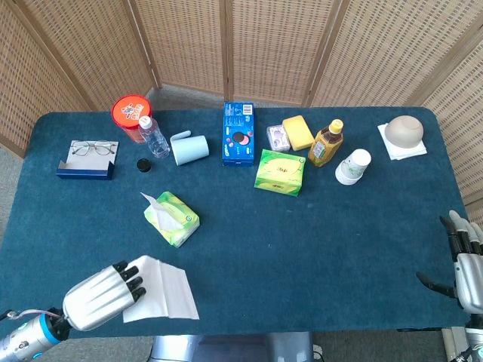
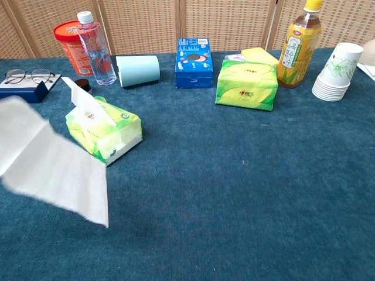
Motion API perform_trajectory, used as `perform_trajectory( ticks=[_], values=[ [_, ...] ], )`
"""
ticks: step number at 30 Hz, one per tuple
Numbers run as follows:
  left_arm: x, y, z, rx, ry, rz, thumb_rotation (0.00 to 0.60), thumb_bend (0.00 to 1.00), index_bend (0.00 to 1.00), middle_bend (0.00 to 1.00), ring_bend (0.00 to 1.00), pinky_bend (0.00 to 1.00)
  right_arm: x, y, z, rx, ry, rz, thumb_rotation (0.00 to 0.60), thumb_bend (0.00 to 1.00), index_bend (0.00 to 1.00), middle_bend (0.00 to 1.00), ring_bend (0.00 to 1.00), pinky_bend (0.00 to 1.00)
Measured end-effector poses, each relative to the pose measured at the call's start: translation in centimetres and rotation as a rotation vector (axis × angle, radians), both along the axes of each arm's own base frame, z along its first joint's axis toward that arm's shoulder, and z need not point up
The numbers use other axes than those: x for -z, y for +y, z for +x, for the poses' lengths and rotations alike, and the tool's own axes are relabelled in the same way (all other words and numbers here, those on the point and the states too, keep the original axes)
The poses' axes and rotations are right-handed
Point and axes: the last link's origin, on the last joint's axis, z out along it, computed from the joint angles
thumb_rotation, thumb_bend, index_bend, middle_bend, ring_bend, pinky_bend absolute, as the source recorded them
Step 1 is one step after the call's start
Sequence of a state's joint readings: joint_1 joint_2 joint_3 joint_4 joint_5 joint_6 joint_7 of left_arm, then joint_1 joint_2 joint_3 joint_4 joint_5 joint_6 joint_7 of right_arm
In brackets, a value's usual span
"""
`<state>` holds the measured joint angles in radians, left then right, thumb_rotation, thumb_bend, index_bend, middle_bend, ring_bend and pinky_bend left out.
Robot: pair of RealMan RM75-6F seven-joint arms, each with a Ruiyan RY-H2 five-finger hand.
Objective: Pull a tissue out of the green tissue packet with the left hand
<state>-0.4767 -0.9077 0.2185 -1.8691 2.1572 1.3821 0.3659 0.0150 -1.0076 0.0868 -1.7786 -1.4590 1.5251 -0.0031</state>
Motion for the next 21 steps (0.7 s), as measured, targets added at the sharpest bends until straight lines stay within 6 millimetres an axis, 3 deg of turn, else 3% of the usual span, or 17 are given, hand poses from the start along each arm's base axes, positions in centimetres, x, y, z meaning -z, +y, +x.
perform_trajectory(
  ticks=[4, 7, 8, 10, 12, 13, 15, 16, 17, 21],
  values=[
    [1.2, -0.4, -3.0, -0.022, 0.115, -0.031, 0.6, 0.6, 0.81, 0.76, 0.59, 0.78, 0.1, 0.0, 0.0, 0.0, 0.003, 0.002, 0.6, 0.0, 0.0, 0.0, 0.0, 0.0],
    [2.2, -0.5, -5.0, -0.044, 0.179, -0.043, 0.6, 0.6, 0.8, 0.69, 0.54, 0.77, 0.1, 0.0, 0.0, 0.003, 0.004, 0.0, 0.6, 0.0, 0.0, 0.0, 0.0, 0.0],
    [2.5, -0.5, -5.8, -0.053, 0.204, -0.046, 0.6, 0.6, 0.77, 0.63, 0.49, 0.75, 0.1, 0.0, 0.0, 0.004, 0.005, 0.0, 0.6, 0.0, 0.0, 0.0, 0.0, 0.0],
    [3.0, -0.5, -7.1, -0.069, 0.253, -0.047, 0.6, 0.58, 0.61, 0.37, 0.29, 0.64, 0.2, -0.1, -0.1, 0.005, 0.007, 0.002, 0.6, 0.0, 0.0, 0.0, 0.0, 0.0],
    [3.4, -0.5, -8.6, -0.095, 0.316, -0.047, 0.6, 0.41, 0.29, 0.05, 0.04, 0.41, 0.3, -0.1, -0.1, 0.005, 0.01, 0.004, 0.6, 0.0, 0.0, 0.0, 0.0, 0.0],
    [3.5, -0.5, -9.1, -0.103, 0.344, -0.044, 0.6, 0.33, 0.21, 0.01, 0.0, 0.34, 0.3, -0.1, 0.0, 0.005, 0.011, 0.005, 0.6, 0.0, 0.0, 0.0, 0.0, 0.0],
    [3.6, -0.5, -10.3, -0.127, 0.404, -0.034, 0.6, 0.09, 0.07, 0.0, 0.0, 0.24, 0.4, -0.1, 0.0, 0.004, 0.012, 0.006, 0.6, 0.0, 0.0, 0.0, 0.0, 0.0],
    [3.6, -0.5, -10.7, -0.148, 0.424, -0.033, 0.6, 0.04, 0.05, 0.0, 0.0, 0.23, 0.4, -0.1, 0.0, 0.004, 0.012, 0.006, 0.6, 0.0, 0.0, 0.0, 0.0, 0.0],
    [3.6, -0.4, -11.2, -0.188, 0.441, -0.033, 0.6, 0.0, 0.03, 0.0, 0.0, 0.21, 0.4, -0.1, 0.0, 0.003, 0.012, 0.006, 0.6, 0.0, 0.0, 0.0, 0.0, 0.0],
    [2.5, -0.2, -11.7, -0.351, 0.414, -0.023, 0.6, 0.0, 0.01, 0.0, 0.0, 0.16, 0.4, -0.1, 0.0, 0.005, 0.013, 0.005, 0.6, 0.0, 0.0, 0.0, 0.0, 0.0]
  ],
)
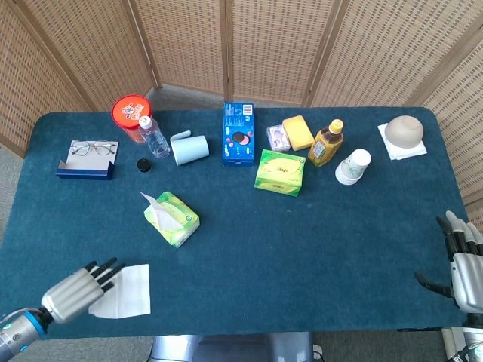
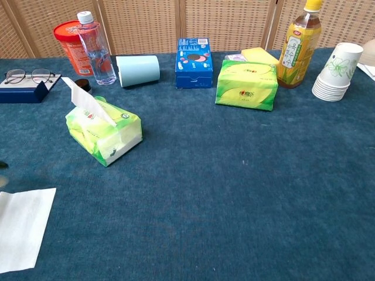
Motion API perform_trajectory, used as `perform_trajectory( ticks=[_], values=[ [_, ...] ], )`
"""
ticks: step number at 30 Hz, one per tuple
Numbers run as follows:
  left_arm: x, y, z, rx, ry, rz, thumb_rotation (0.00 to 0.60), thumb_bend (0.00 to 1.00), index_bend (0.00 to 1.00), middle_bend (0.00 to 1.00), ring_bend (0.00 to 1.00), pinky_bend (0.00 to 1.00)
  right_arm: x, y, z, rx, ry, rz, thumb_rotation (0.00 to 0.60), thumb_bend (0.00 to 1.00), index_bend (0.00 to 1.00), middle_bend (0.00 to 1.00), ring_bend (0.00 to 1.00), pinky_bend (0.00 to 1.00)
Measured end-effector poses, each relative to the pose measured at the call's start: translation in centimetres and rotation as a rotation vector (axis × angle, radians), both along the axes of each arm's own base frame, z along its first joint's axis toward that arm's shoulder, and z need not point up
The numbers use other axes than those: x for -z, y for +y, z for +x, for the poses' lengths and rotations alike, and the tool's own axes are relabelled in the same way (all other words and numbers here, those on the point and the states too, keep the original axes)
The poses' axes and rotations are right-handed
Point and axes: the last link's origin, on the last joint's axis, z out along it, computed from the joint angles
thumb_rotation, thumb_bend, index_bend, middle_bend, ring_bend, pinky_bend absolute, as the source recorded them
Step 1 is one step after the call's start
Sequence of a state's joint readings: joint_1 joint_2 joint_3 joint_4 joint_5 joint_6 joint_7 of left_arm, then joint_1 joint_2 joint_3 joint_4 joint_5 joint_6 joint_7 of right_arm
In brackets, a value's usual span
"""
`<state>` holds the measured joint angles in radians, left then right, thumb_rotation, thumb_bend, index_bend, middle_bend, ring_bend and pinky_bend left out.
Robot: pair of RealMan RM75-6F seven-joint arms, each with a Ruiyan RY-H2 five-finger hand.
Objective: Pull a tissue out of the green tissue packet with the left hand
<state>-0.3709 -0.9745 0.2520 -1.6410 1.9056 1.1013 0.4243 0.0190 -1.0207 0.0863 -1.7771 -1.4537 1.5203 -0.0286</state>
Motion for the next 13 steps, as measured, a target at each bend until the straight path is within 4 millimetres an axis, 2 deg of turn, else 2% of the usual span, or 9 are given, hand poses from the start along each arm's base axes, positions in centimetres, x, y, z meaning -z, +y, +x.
perform_trajectory(
  ticks=[5, 13],
  values=[
    [-2.7, 0.2, 0.9, -0.109, -0.128, 0.101, 0.6, 0.0, 0.0, 0.0, 0.0, 0.13, 0.1, 0.0, 0.1, -0.002, 0.005, 0.004, 0.6, 0.0, 0.0, 0.0, 0.0, 0.0],
    [-6.8, 0.6, 2.0, -0.184, -0.347, 0.331, 0.6, 0.0, 0.0, 0.0, 0.0, 0.12, 0.3, 0.1, 0.2, -0.005, 0.013, 0.004, 0.6, 0.0, 0.0, 0.0, 0.0, 0.0]
  ],
)
